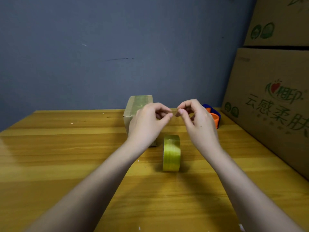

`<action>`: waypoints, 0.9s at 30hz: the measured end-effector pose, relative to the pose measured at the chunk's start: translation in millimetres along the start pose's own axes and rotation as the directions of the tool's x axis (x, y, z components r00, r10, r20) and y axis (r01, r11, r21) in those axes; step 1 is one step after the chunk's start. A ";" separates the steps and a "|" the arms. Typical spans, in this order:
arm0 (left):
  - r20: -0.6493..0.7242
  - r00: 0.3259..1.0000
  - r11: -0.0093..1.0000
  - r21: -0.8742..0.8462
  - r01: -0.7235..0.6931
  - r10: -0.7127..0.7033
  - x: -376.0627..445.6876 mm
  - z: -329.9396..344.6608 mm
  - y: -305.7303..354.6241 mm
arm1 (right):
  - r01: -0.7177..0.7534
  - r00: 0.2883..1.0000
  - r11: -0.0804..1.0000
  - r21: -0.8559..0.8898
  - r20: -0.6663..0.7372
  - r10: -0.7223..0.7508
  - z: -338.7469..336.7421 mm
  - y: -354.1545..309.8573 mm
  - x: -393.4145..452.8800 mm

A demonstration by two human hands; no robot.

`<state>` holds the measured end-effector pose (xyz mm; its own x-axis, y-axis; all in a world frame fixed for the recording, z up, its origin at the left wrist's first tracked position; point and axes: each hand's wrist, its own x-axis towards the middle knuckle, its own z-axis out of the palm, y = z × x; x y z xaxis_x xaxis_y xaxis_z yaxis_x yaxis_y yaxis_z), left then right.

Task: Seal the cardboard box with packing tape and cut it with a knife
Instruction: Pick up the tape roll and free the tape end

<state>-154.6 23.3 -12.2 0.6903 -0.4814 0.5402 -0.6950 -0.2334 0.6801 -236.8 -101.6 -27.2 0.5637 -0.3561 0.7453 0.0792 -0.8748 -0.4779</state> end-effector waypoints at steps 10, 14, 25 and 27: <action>0.082 0.994 0.960 -0.266 0.089 -0.070 5.3 -4.9 -1.3 | -0.074 0.996 0.976 0.205 0.057 0.064 -10.0 -2.2 5.0; 0.092 0.994 0.954 -0.287 0.088 -0.064 3.9 -3.7 -0.3 | -0.041 0.994 0.988 0.151 0.105 0.025 -12.4 -2.7 6.1; 0.071 0.997 0.998 -0.054 0.019 -0.015 0.9 -5.8 -3.0 | -0.008 0.993 0.998 0.055 0.115 0.002 -13.4 0.5 9.0; 0.083 0.997 0.996 -0.085 0.000 0.007 -0.3 -7.3 -4.2 | -0.047 0.985 0.992 0.117 0.170 0.026 -16.2 -0.6 10.6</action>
<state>-150.4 30.6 -11.6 0.6666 -0.5511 0.5019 -0.6753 -0.1612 0.7197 -244.2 -110.1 -11.4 0.6971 -0.3182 0.6425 0.1486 -0.8126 -0.5636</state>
